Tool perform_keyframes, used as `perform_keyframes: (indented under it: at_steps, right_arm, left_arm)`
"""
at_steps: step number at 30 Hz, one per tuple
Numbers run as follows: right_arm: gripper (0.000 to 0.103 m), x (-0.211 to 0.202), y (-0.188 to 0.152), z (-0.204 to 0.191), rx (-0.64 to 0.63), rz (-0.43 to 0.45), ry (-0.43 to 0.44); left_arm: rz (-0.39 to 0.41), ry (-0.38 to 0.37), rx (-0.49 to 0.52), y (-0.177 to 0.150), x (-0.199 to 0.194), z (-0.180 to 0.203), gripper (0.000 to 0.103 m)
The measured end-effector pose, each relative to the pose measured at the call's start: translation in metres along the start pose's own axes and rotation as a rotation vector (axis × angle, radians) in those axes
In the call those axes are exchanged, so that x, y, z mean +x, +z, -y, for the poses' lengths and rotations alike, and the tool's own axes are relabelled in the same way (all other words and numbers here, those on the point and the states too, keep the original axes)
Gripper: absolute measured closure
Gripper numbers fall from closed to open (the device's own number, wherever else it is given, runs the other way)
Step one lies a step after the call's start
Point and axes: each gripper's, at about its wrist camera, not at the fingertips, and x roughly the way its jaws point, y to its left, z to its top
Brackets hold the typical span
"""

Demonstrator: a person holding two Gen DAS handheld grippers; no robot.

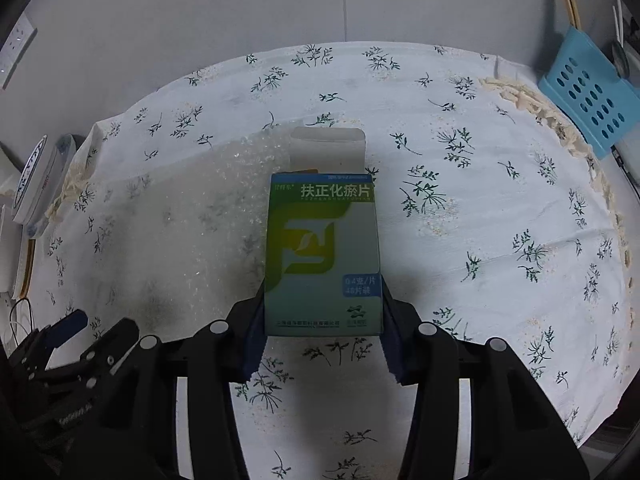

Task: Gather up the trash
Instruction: 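Grasp the bubble wrap with the left gripper while the right gripper grasps the medicine box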

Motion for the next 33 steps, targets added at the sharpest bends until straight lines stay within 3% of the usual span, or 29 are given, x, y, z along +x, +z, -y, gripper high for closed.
perform_keyframes:
  at_steps: [6, 12, 29, 33]
  right_arm:
    - [0.058, -0.020, -0.026, 0.012, -0.023, 0.013, 0.010]
    - [0.058, -0.032, -0.046, 0.024, -0.012, 0.020, 0.018]
    - [0.058, -0.054, -0.074, 0.061, 0.034, 0.047, 0.058]
    - [0.058, -0.060, -0.080, 0.069, 0.046, 0.054, 0.060]
  left_arm:
    - [-0.039, 0.025, 0.024, 0.007, 0.016, 0.015, 0.008]
    - [-0.082, 0.106, 0.073, 0.008, 0.030, 0.030, 0.017]
    - [-0.105, 0.155, 0.157, 0.012, 0.033, 0.070, 0.068]
    - [-0.100, 0.163, 0.174, 0.013, 0.036, 0.081, 0.076]
